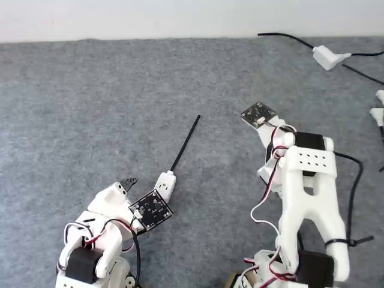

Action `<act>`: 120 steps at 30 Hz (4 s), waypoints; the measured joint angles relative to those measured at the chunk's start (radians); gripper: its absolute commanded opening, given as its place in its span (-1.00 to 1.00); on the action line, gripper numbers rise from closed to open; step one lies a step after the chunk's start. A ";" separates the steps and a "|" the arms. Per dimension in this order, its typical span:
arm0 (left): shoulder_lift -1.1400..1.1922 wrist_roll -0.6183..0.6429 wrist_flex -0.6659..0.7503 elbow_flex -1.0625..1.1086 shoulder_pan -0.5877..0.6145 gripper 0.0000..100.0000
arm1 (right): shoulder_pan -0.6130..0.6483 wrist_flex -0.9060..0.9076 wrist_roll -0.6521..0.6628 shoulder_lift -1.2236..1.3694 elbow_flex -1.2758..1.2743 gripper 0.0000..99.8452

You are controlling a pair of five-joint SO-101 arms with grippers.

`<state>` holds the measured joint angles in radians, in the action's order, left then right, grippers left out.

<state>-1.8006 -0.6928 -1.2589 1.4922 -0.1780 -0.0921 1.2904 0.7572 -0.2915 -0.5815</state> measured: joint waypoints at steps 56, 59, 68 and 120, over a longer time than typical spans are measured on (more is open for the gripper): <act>0.000 0.000 0.043 0.051 0.005 -0.25 | -0.109 -0.430 0.026 0.000 -0.410 -0.98; 0.000 0.000 0.043 0.051 0.005 -0.25 | -0.074 -0.430 0.026 0.000 -0.410 -0.98; 0.000 0.000 0.043 0.051 0.005 -0.25 | 0.132 -0.468 0.064 0.000 -0.411 -0.98; 0.000 0.080 0.117 0.060 0.005 -0.25 | 0.192 -0.014 -0.199 0.002 0.408 -0.98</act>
<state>-1.8006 -0.6130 -1.1423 1.5520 -0.1734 0.0997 1.2766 0.5577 -0.2900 -0.1734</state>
